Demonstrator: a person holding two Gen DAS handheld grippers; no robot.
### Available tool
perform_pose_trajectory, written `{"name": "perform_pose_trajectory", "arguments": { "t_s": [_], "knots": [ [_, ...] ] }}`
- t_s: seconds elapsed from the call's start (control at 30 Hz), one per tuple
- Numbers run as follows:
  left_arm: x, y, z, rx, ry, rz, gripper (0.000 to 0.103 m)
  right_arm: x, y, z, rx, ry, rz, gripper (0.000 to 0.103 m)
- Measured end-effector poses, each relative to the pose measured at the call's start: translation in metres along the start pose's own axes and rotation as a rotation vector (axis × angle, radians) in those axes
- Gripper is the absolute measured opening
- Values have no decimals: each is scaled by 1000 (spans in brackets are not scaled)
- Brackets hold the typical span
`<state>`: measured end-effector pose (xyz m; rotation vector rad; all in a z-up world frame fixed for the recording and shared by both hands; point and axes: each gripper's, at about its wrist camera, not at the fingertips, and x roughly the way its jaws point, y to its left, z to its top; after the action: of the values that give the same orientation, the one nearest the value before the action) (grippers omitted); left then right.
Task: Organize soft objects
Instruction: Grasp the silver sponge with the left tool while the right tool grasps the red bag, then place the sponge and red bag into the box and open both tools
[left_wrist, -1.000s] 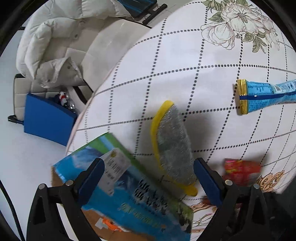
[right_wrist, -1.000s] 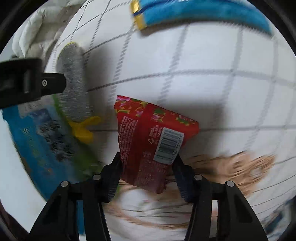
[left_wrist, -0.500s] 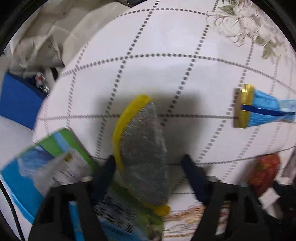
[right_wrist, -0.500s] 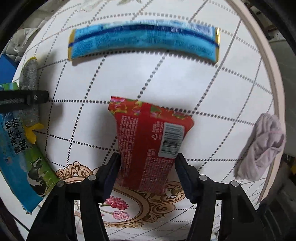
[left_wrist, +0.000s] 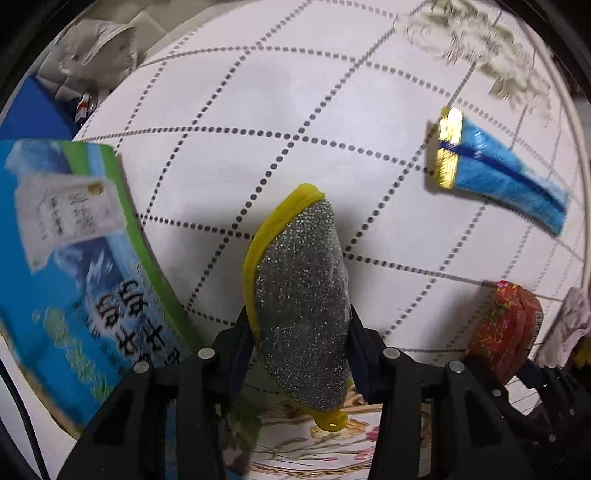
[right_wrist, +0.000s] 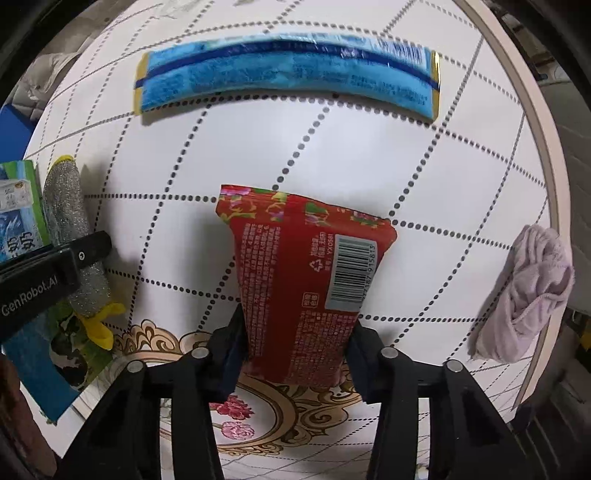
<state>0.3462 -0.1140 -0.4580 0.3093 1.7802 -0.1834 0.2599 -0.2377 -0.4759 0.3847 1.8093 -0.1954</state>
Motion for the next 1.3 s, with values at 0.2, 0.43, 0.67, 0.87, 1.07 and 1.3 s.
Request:
{"name": "perform_pose_trajectory", "arguments": {
  "t_s": [0.2, 0.43, 0.67, 0.87, 1.07, 1.3],
  "knots": [
    [-91, 28, -30, -51, -193, -136, 42, -66, 19, -21, -113, -114, 48, 48],
    [-178, 134, -92, -136, -359, -133, 43, -163, 94, -59, -343, -255, 108, 48],
    [-145, 268, -122, -283, -295, 35, 43, -175, 225, -66, -513, -266, 121, 48],
    [-70, 338, -97, -384, -151, -1, 43, -119, 306, -37, -524, -182, 76, 48],
    [-34, 355, -88, -369, -66, -4, 43, -63, 330, -11, -537, -132, 13, 48],
    [-16, 367, -85, -369, -31, 3, 43, -34, 348, 1, -555, -118, -59, 48]
  ]
}}
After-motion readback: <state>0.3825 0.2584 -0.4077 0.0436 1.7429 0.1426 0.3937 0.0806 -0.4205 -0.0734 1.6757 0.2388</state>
